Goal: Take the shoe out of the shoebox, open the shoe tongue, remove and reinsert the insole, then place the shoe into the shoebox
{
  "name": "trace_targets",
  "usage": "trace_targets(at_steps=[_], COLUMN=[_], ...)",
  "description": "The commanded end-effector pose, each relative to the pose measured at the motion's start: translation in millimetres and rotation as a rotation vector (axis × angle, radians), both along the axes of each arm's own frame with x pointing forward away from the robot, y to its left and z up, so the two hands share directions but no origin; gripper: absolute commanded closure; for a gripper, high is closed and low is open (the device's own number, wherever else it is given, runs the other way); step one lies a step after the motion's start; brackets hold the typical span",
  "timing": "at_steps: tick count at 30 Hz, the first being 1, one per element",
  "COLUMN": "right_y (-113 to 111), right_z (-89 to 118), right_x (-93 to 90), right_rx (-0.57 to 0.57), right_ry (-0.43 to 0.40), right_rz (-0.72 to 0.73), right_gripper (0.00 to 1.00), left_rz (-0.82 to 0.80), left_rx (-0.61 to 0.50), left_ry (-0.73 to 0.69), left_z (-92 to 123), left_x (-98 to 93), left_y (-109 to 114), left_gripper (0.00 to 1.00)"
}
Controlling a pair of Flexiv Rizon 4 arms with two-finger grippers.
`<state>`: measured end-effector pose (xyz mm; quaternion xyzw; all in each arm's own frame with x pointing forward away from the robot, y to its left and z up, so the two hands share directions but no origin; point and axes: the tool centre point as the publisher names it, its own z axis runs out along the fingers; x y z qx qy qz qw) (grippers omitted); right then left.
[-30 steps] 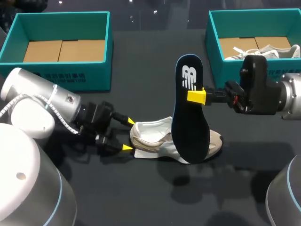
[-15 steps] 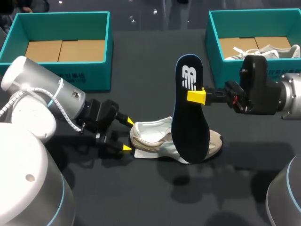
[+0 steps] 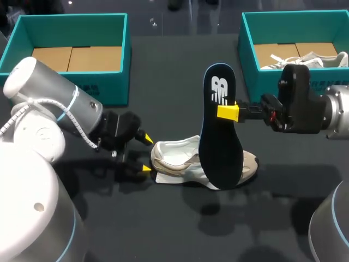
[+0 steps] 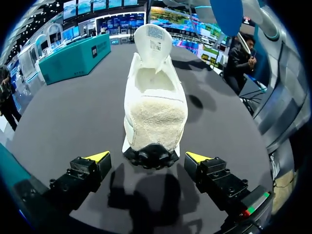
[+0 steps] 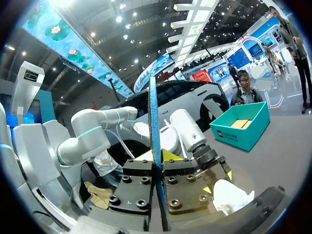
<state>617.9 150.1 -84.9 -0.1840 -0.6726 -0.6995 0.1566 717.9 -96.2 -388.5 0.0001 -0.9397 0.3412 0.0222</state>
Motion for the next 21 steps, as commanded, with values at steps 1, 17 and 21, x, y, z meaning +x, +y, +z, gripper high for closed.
trace_targets(at_steps=[1,17,21], right_y=[1.8,1.8,1.8], right_z=[-0.4,-0.4,-0.4], right_x=[-0.3,-0.3,-0.3], right_rx=[-0.002,-0.002,-0.002], right_ry=[0.001,0.001,0.001], right_rz=[-0.002,-0.002,-0.002], right_gripper=[1.00,1.00,1.00], left_rz=[-0.002,-0.051,-0.078], left_rx=[0.119,0.369,0.405], left_ry=[-0.008,-0.084,-0.076], left_z=[10.8,28.5,32.9], left_x=[-3.6,-9.0,-6.6], left_y=[-1.2,-7.2,-7.9], left_gripper=[0.00,0.00,0.00])
